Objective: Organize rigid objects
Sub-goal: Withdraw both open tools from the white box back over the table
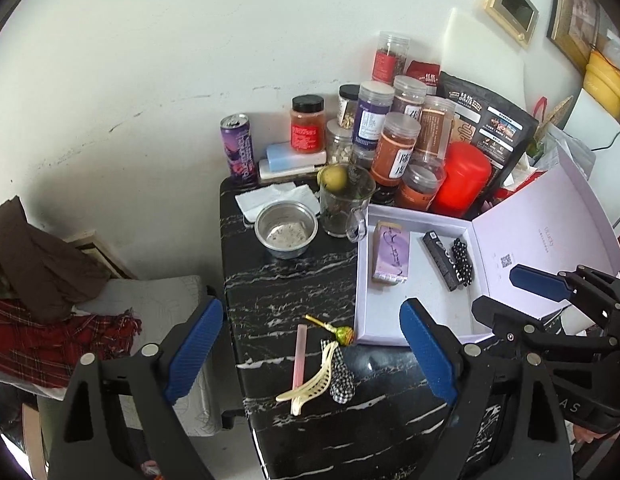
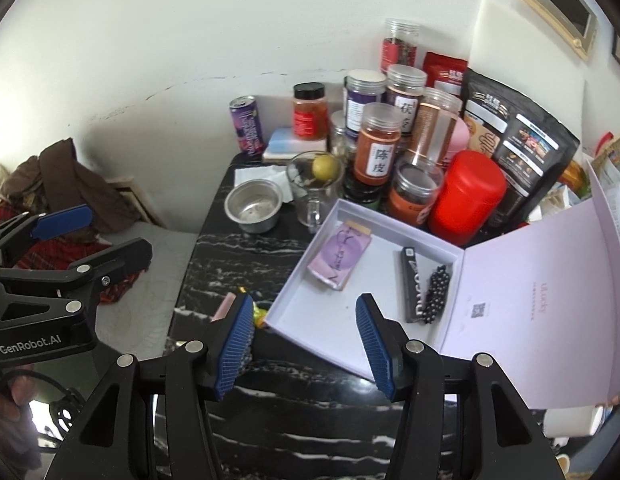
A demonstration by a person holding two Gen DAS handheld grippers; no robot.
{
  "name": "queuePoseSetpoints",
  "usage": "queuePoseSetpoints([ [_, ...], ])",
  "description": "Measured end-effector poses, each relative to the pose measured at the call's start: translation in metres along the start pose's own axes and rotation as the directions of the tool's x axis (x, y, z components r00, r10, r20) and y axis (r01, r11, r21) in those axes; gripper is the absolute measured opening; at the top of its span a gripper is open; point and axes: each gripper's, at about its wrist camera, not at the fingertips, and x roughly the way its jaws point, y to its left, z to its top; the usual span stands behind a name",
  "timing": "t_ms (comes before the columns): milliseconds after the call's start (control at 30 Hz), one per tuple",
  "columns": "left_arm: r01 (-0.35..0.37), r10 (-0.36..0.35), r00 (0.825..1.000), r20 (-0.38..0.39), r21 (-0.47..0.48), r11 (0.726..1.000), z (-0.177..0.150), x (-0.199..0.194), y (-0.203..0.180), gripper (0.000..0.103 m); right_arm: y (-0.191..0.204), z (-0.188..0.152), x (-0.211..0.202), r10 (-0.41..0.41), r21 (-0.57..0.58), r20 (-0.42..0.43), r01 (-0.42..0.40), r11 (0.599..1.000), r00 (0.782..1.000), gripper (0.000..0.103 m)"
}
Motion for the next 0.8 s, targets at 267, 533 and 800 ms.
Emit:
queuePoseSetpoints([
  [267, -0.012, 0.011, 0.999, -0.033, -0.037, 0.999, -0.025, 0.004, 0.021, 0.091, 0.026, -0.012, 0.013, 0.044, -0.036, -0.024, -0.045, 0.998, 0.999, 0.053],
  [533, -0.027, 0.022, 0.998, -0.062, -0.082, 0.996, -0.043, 0.015, 0.04, 0.091, 0.043, -0.021, 0.037, 0.083, -0.063, -0.076, -0.088, 0.994, 0.994, 0.053],
  [800, -0.032, 0.022, 0.995, -0.099, -0.101, 0.994, -0.054, 0.039, 0.053, 0.091, 0.054, -0.03, 0.068, 0.104, -0.087, -0.135, -0.116, 0.989, 0.985, 0.053],
])
